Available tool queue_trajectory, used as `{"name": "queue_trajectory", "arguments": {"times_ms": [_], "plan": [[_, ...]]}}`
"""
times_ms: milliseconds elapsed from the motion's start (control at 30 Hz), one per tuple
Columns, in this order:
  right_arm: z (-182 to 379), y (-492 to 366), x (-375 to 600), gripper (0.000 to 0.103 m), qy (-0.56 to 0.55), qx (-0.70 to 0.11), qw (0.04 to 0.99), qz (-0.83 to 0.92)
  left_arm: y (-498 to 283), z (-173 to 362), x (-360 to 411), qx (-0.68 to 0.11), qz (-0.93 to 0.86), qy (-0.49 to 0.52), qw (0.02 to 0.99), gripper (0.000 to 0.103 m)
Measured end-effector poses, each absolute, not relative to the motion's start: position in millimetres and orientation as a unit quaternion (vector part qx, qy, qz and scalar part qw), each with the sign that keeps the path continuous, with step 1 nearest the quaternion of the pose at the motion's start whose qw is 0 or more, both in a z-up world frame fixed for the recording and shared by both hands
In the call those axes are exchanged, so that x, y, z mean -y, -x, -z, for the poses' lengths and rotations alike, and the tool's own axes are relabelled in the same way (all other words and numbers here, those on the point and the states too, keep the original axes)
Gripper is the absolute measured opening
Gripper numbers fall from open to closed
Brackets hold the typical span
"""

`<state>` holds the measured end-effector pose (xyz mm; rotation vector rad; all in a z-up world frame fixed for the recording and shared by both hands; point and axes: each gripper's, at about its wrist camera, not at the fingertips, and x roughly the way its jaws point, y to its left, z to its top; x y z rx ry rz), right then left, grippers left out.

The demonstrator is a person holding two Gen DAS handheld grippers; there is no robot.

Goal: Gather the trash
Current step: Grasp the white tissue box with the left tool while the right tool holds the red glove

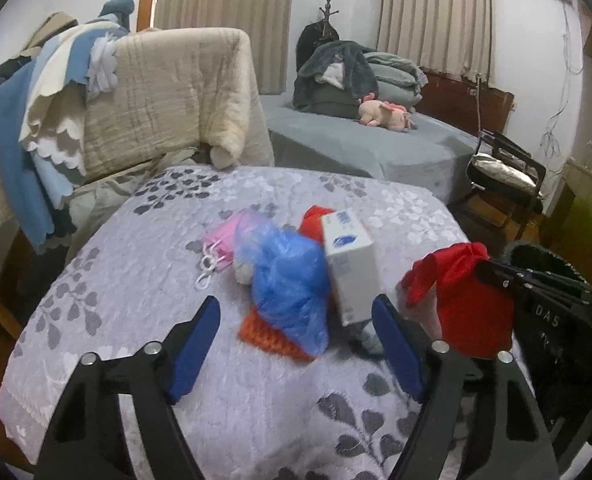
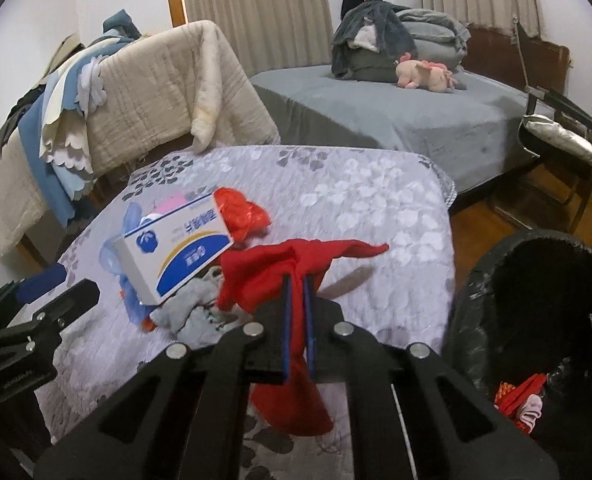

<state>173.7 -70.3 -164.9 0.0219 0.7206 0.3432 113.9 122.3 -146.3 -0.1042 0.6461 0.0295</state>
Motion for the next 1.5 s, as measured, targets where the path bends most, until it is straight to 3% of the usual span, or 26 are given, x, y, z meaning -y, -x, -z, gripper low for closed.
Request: {"name": "queue_trajectory", "arguments": {"times_ms": [500,767,1100,1200,1500], "plan": [[154.1,-178.7,85.3,0.005,-0.015,-0.342,0.927,-0.156,-159.1,140.7,-100.7,-0.307,0.003,0.039,0.951,0.066],[152.1,-176.8,92.2,0.005,-0.016,-0.342,0.927,-0.152,-166.0,151.6,-89.5,-0.323,0.022,0.044,0.945,0.042],[150.1,-176.9,98.0,0.005,-0.019,-0.343,0.928,-0.146,-178.6,157.5,-80.0,-0.336,0.018,0.033,0.941,0.047],[148.9,-174.6,100.1,0.005,-0.019,-0.341,0.928,-0.147,-176.5,155.2,-79.8,-0.329,0.020,0.036,0.943,0.034],[151.0,-169.3,103.7,0.005,-0.019,-0.346,0.927,-0.147,-143.2,145.1,-76.5,-0.312,0.039,0.046,0.948,0.034]]}}
